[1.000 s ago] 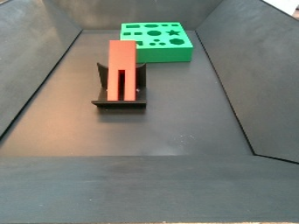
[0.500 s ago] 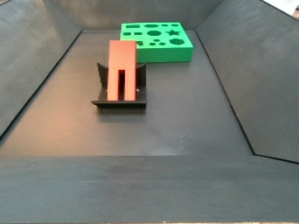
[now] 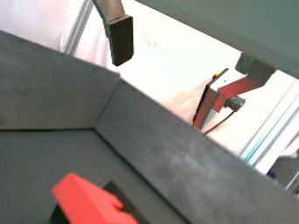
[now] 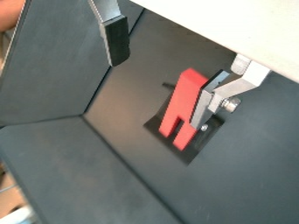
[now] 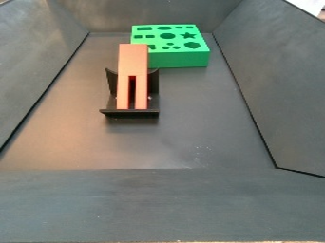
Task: Pick up the double-square object. Move up. Place the double-square object on the fixture. Regrasp the double-square object. Move to above the board. Insert the double-square object.
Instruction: Regrasp the double-square object.
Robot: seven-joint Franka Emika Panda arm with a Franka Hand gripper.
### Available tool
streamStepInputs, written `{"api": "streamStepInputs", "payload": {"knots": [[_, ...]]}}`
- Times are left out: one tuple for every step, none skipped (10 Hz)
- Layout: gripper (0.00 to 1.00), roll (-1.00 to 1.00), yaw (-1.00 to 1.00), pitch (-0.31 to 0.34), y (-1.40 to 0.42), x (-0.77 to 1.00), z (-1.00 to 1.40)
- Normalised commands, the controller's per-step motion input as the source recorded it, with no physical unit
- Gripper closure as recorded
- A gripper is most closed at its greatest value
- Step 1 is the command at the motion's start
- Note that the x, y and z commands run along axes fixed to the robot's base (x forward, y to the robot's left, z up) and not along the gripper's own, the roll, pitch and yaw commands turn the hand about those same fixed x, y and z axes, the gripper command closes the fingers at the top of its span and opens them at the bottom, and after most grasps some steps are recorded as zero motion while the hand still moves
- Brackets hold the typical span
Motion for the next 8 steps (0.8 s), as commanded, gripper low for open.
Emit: {"api": "streamStepInputs", "payload": {"knots": [[0.0,0.42,0.24,0.138,-0.05,0.11,-0.01],[0.0,0.31,0.25,0.114,-0.04,0.1,0.0],[0.0,0.2,0.24,0.057,-0.03,0.09,0.0],[0.0,0.17,0.22,0.012,-0.04,0.08,0.0],[0.0,0.1,0.14,-0.043,0.05,0.03,-1.0],[0.0,0.1,0.11,-0.055,0.05,0.04,-1.0],[0.0,0.09,0.09,-0.087,0.05,0.05,-1.0],[0.0,0.08,0.06,-0.106,0.04,0.05,-1.0]]}}
